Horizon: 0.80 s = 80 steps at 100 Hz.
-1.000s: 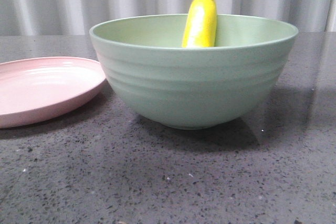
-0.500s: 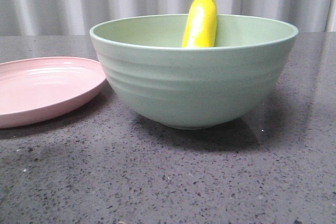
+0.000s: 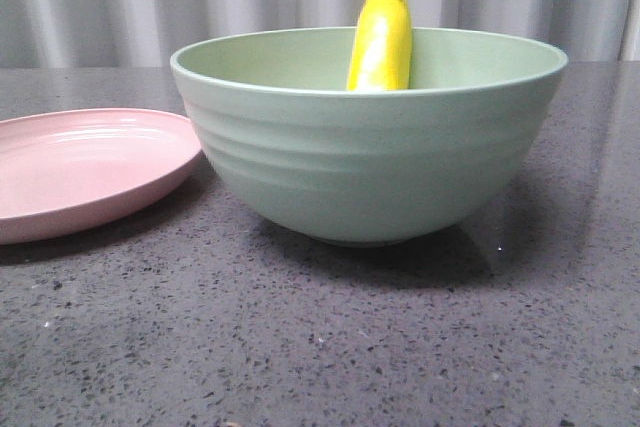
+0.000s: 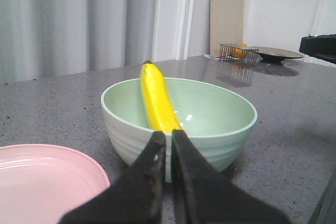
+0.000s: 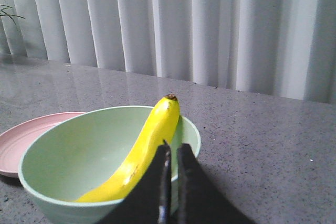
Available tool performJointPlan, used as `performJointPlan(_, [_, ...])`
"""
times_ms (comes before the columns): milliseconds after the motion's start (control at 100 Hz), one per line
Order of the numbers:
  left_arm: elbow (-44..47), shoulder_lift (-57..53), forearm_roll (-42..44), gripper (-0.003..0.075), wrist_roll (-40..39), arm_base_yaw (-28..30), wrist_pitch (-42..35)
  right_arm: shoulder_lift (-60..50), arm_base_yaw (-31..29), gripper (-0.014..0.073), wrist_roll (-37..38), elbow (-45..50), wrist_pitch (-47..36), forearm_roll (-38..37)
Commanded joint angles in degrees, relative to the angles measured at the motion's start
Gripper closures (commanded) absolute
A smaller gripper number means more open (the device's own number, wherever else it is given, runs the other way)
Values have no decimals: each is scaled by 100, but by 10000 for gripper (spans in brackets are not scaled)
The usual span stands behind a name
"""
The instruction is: Transfer banana from pink plate to green bowl
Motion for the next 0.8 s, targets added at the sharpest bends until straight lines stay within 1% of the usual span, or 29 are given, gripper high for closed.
performJointPlan(0, [-122,31,-7,741,-5,-32,-498,-80,-25,664,-38,-35,-380,-65])
performJointPlan(400, [-109,31,-7,741,-5,-32,-498,-68,-25,664,-38,52,-358,-65])
performJointPlan(550, [76,31,-7,741,-5,-20,-564,-68,-25,664,-38,52,-358,-65])
performJointPlan(670, [410,20,-7,741,-5,252,-1036,-68,-25,664,-38,52,-358,-65])
performJointPlan(740, [588,-149,-7,741,-5,560,-1094,-68,-25,664,-38,52,-358,-65])
performJointPlan(790, [699,-363,-7,741,-5,891,-1094,-68,-25,664,-38,52,-358,-65])
